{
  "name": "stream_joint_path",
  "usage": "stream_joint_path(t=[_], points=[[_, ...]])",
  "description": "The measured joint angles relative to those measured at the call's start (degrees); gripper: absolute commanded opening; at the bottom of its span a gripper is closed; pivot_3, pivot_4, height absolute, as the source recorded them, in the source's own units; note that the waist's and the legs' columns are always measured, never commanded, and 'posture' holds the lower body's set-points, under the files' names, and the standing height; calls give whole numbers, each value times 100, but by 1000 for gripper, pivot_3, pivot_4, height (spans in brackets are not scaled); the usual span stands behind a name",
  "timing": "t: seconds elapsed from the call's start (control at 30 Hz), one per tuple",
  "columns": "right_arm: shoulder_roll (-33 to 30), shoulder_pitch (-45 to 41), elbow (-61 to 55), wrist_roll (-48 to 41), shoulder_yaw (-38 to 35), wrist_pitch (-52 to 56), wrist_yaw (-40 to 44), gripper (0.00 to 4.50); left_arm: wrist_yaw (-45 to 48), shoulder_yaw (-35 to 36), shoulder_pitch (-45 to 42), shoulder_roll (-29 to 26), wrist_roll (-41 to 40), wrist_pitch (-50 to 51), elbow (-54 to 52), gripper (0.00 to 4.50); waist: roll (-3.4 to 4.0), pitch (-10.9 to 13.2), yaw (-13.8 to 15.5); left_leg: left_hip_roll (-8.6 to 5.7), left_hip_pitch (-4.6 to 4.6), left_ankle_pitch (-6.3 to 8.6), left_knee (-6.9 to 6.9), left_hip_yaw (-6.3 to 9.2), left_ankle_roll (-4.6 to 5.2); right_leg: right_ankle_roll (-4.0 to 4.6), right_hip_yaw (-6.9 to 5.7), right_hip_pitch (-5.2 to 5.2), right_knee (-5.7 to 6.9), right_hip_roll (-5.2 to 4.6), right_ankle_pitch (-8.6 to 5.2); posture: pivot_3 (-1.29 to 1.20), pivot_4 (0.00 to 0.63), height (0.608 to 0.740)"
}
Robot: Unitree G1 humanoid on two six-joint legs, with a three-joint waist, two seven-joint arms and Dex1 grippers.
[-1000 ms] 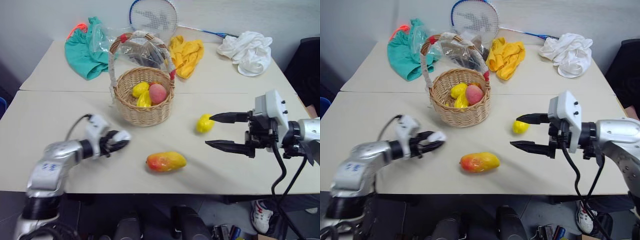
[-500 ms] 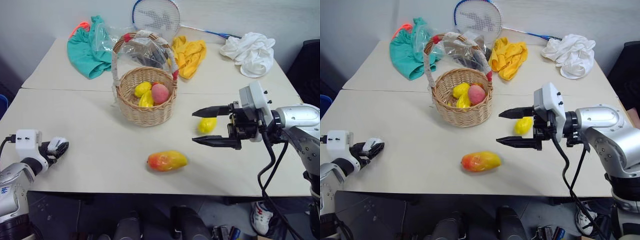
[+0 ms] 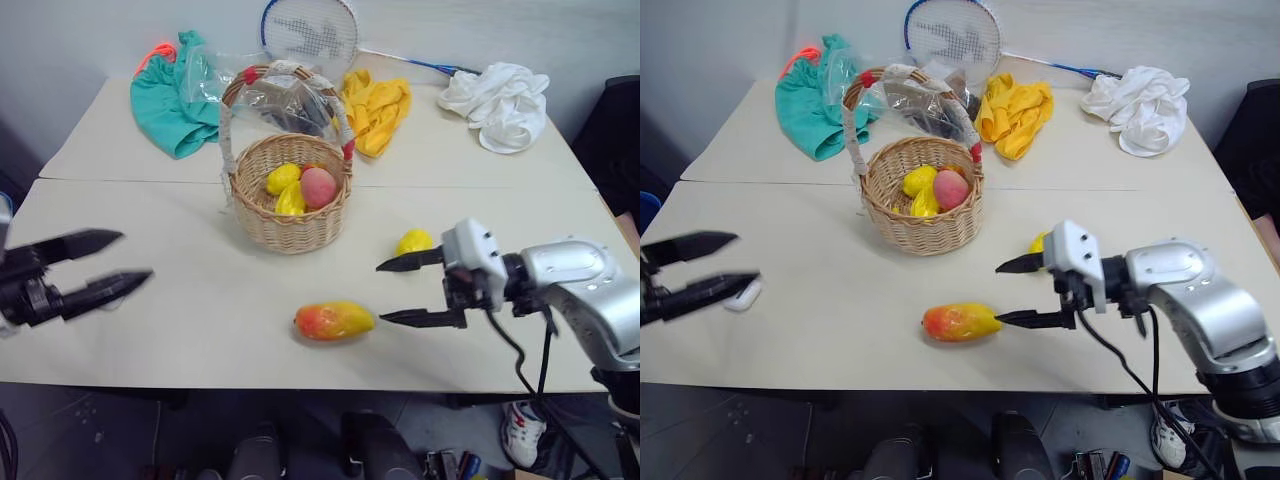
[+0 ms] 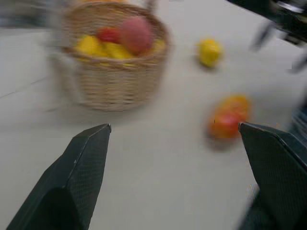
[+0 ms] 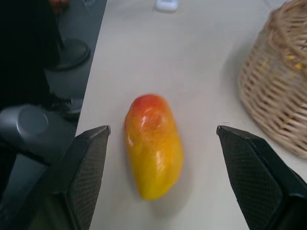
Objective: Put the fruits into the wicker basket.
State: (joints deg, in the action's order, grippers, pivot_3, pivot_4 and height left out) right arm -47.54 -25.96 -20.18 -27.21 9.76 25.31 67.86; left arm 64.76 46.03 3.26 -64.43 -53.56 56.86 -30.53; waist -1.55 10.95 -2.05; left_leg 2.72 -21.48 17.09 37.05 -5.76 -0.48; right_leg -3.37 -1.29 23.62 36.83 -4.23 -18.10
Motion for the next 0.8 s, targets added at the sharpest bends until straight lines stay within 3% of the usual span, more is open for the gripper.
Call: stream_joint_path(t=[0.1,0.27,0.4,0.57,0.67,0.8], points=[[375,-7,490,495,486,-275,-46,3631,502,-869,-103,-444,169,-553,-334,4478,7,4,-9,-3,7,-7,-1,-3,2,4,3,-4,7,1,-2,0,150,740],[881,-101,1107,1023,844,-582,-123,3631,658,-2001,-974,-529,333,-1136,-210,4478,9,6,-12,5,4,-13,2,-6,8,-2,5,0,14,21,1,0,150,740],[1198,-186,1515,1350,1029,-686,-252,4480,649,-2360,-1311,-537,441,-1337,-36,4500,9,6,-15,6,-1,-11,8,-14,9,-6,10,5,13,32,3,0,150,740],[1521,-193,1796,1633,1035,-861,-423,4480,603,-2432,-1378,-499,468,-1444,14,4500,7,5,-8,11,-4,-10,16,-21,9,-10,19,7,13,44,5,0,150,740],[1728,-193,1851,1630,1025,-889,-465,3890,594,-2432,-1379,-472,477,-1466,41,4500,7,5,-4,16,-2,-12,18,-20,5,-12,21,7,18,55,6,0,150,740],[1810,-193,1854,1525,999,-891,-387,2613,588,-2432,-1379,-459,564,-1540,183,4500,7,5,5,18,1,-14,19,-20,1,-13,22,7,23,58,7,0,150,740]])
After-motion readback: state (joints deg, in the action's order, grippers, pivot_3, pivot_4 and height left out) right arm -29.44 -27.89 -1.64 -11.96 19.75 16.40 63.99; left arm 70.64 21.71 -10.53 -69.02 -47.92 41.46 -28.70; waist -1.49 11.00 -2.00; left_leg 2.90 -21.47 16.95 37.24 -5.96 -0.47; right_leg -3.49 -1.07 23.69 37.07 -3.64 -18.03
